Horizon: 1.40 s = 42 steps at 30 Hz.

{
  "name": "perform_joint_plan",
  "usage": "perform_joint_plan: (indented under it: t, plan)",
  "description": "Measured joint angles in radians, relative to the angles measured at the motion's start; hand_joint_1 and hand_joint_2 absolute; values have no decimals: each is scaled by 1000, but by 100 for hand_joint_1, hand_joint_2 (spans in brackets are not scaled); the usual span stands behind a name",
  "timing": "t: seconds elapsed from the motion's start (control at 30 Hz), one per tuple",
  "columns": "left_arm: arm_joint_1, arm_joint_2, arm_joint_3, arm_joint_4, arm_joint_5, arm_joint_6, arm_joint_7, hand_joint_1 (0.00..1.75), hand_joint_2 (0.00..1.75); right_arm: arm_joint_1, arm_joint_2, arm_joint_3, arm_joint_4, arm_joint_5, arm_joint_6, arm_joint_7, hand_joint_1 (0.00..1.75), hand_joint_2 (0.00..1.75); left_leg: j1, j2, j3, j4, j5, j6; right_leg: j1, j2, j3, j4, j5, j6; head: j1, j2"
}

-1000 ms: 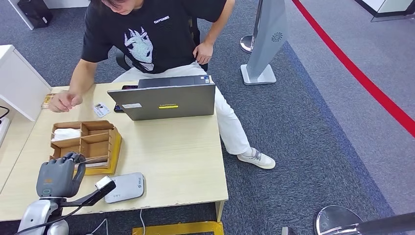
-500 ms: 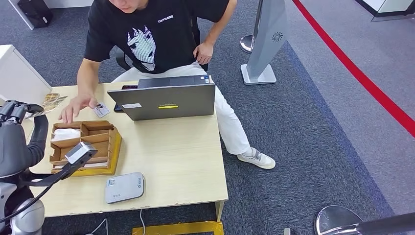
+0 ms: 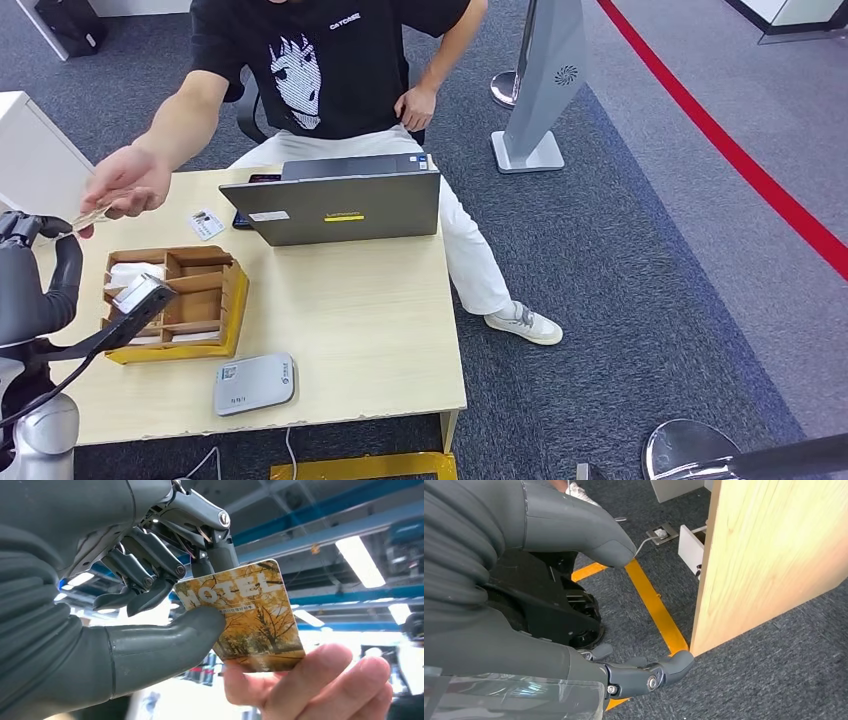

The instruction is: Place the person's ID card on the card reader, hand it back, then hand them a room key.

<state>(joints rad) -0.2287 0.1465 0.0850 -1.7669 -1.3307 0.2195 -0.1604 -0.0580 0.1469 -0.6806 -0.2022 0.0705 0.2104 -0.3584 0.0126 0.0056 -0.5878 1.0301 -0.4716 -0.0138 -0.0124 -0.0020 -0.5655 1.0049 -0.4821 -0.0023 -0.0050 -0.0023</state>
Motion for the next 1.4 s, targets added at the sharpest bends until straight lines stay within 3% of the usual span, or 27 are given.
perform_joint_plan:
  t: [0.07, 0.2, 0.83, 1.0, 1.13, 1.27, 1.37, 1.4]
  plan:
    - [0, 1, 17, 14, 1, 1, -1, 168, 175, 0, 0, -2, 0, 3, 0, 1, 0, 175, 0, 0, 0, 0, 0, 0, 0, 0, 0, 0, 0, 0, 0, 0]
    - [0, 1, 37, 34, -2, 3, -6, 0, 175, 0, 0, -3, 0, 7, 0, 2, 0, 175, 0, 0, 0, 0, 0, 0, 0, 0, 0, 0, 0, 0, 0, 0]
    - [8, -1, 45, 50, 2, 3, -21, 0, 175, 0, 0, -13, 0, 10, -5, 3, 0, 175, 0, 0, 0, 0, 0, 0, 0, 0, 0, 0, 0, 0, 0, 0]
    - [40, -13, 50, 30, 53, 52, -60, 0, 175, 0, 0, -15, 0, 10, -10, 3, 0, 175, 0, 0, 0, 0, 0, 0, 0, 0, 0, 0, 0, 0, 0, 0]
    - [146, -99, 70, -118, 338, 120, -211, 0, 175, 1, 1, -28, 0, -2, -45, 10, 0, 175, -1, 1, -1, 0, -2, 1, 0, 1, 0, 0, -1, 1, 0, 0]
    - [371, -247, 101, -338, 746, 87, -446, 0, 175, 5, 3, -72, -1, -53, -101, 9, 0, 175, -2, 3, 0, 0, -6, 4, -1, 2, 0, -1, -3, 4, 0, 0]
    - [512, -331, 159, -438, 985, 61, -529, 0, 175, 9, 3, -116, -6, -92, -147, 6, 0, 175, -2, 1, -1, 0, -8, 5, -1, 1, 1, -2, -5, 6, 1, 0]
    - [539, -350, 182, -450, 1031, 65, -533, 0, 131, 10, 3, -129, -8, -101, -161, 6, 0, 175, -2, 0, -1, 0, -8, 5, -1, -1, 1, -2, -6, 6, 1, 0]
